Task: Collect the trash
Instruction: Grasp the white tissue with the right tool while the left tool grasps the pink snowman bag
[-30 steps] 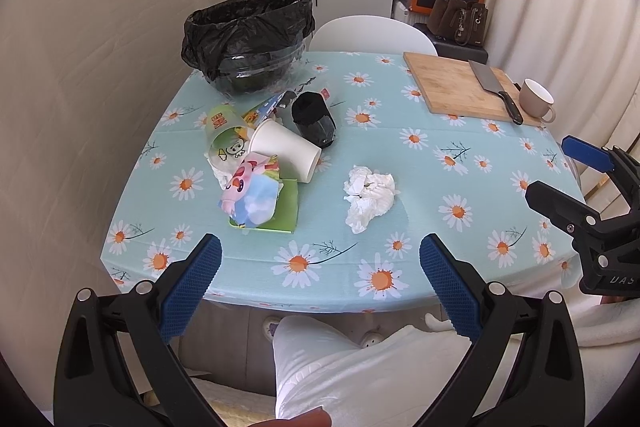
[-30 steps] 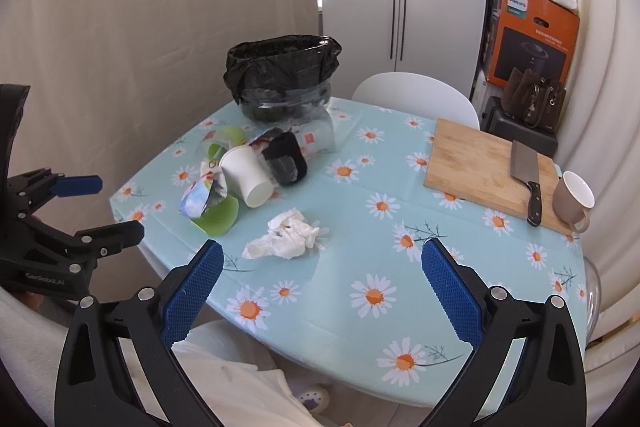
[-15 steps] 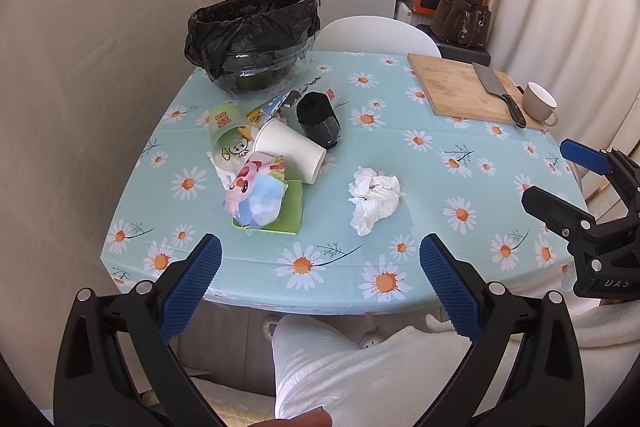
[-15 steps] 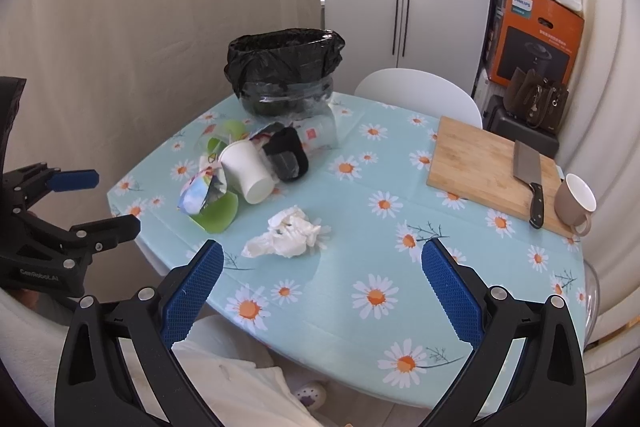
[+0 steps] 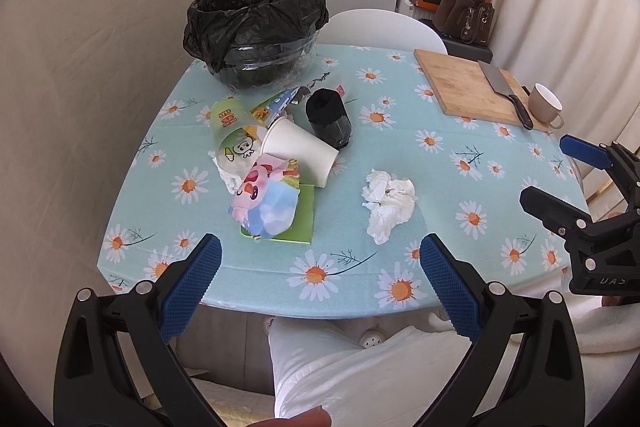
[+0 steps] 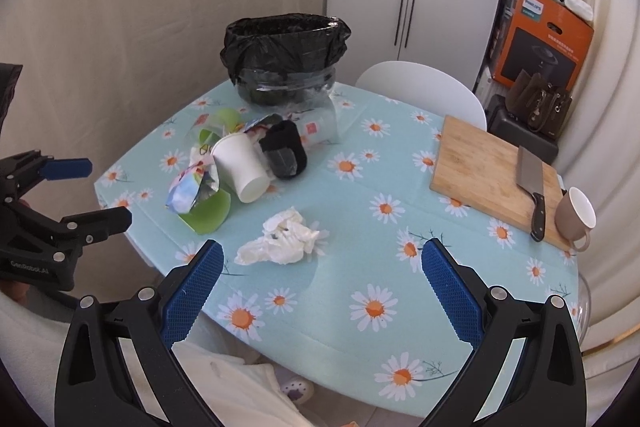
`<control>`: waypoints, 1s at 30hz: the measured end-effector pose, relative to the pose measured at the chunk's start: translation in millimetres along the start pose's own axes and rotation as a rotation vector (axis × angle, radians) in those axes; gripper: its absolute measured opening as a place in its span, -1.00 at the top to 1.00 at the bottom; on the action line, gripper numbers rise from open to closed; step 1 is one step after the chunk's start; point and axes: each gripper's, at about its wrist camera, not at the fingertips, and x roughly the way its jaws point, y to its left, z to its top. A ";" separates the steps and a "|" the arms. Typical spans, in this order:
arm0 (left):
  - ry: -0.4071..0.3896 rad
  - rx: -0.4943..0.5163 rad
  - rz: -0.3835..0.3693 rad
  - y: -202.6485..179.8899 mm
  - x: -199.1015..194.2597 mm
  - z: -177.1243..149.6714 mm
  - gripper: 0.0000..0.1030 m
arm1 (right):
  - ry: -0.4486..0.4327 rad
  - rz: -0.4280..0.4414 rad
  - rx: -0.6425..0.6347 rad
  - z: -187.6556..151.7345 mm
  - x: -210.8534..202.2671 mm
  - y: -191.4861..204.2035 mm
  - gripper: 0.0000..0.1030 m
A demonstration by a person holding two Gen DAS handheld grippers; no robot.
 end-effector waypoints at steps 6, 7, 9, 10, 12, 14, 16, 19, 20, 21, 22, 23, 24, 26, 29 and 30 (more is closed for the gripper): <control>0.034 0.012 -0.031 13.8 14.7 10.6 -0.89 | 0.029 -0.002 0.009 10.9 15.1 3.4 -0.85; 0.039 0.013 -0.038 17.0 18.0 12.5 -0.89 | 0.034 0.000 0.016 12.5 18.4 3.5 -0.85; 0.051 0.016 -0.038 23.8 24.3 16.2 -0.89 | 0.051 0.003 0.029 15.4 25.6 3.1 -0.85; 0.058 0.015 -0.034 27.2 27.9 17.6 -0.89 | 0.059 0.006 0.037 17.3 29.5 2.8 -0.85; 0.079 0.014 -0.030 33.8 35.3 19.8 -0.89 | 0.080 0.011 0.054 19.7 37.3 3.2 -0.85; 0.101 0.012 -0.049 39.8 42.6 21.6 -0.89 | 0.098 0.028 0.078 21.6 43.9 2.8 -0.85; 0.119 0.023 -0.058 44.3 50.2 22.7 -0.89 | 0.114 0.027 0.083 23.0 50.4 5.8 -0.85; 0.143 0.055 -0.051 50.9 63.5 26.2 -0.89 | 0.143 0.025 0.081 24.1 61.6 11.0 -0.85; 0.155 0.064 -0.058 53.2 68.4 27.5 -0.89 | 0.158 0.030 0.088 24.8 66.6 12.0 -0.85; 0.166 0.073 -0.066 55.4 73.2 28.9 -0.89 | 0.171 0.033 0.095 25.3 71.6 12.9 -0.85; 0.173 0.082 -0.073 57.0 77.1 29.8 -0.89 | 0.182 0.035 0.101 25.3 75.9 13.8 -0.85; 0.180 0.091 -0.078 58.7 81.0 31.0 -0.89 | 0.194 0.038 0.105 25.5 80.2 14.6 -0.85; 0.186 0.102 -0.085 60.2 85.2 32.2 -0.89 | 0.202 0.039 0.107 25.6 83.6 15.0 -0.85; 0.199 0.119 -0.107 62.8 92.7 34.5 -0.89 | 0.216 0.037 0.111 26.8 90.2 16.1 -0.84; 0.217 0.146 -0.142 65.8 103.1 36.1 -0.89 | 0.232 0.046 0.133 29.0 99.4 16.1 -0.84; 0.224 0.157 -0.149 66.3 107.1 36.4 -0.89 | 0.238 0.054 0.142 29.5 102.6 16.1 -0.84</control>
